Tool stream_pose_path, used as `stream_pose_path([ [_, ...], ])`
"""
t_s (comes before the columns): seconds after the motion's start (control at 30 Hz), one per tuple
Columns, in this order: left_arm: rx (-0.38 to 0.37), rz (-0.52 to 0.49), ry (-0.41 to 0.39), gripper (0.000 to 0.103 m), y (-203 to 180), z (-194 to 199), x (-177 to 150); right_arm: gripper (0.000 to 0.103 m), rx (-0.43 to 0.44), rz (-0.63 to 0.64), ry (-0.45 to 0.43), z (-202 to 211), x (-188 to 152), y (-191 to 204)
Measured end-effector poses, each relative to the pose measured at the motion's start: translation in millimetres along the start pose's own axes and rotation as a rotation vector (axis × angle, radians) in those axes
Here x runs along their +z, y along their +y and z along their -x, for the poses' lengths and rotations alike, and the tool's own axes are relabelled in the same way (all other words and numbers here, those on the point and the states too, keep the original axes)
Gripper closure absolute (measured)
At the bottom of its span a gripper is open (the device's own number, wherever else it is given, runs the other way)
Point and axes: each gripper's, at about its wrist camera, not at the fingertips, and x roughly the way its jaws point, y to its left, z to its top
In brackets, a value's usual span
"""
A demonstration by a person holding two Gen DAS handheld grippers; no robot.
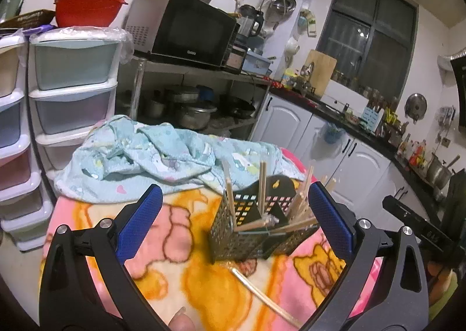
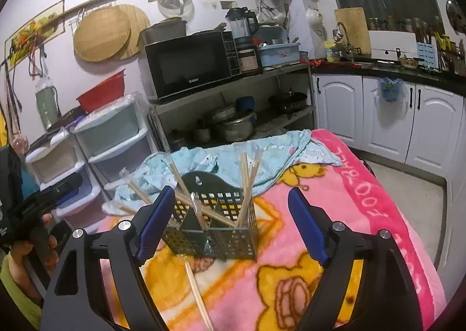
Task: Organize utensils
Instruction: 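Withdraw both open tools from the caddy toward the chopstick on the blanket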
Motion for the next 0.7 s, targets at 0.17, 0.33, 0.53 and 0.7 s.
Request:
stream_pose_path([
  [0.17,0.003,-0.001,0.023,0.011,-0.7,-2.0,-10.0,0.025,-0.001,0.014,0.027,0.3,-9.7,0.8],
  [0.33,-0.004,-0.008,0.052,0.011,-4.9,-5.2,-21.6,0.025,0.003,0.026,0.057,-0.6,-17.6,2.1],
  [0.53,-0.009,-0.024,0.090,0.011,-10.8,-9.9,-36.0,0.024,0.007,0.045,0.091,-0.2,-28.7,6.2],
  [0.7,-0.003,-0.021,0.115,0.011,-9.8,-14.1,-43.5,0.024,-0.006,0.060,0.119,1.7,-38.3,4.1],
])
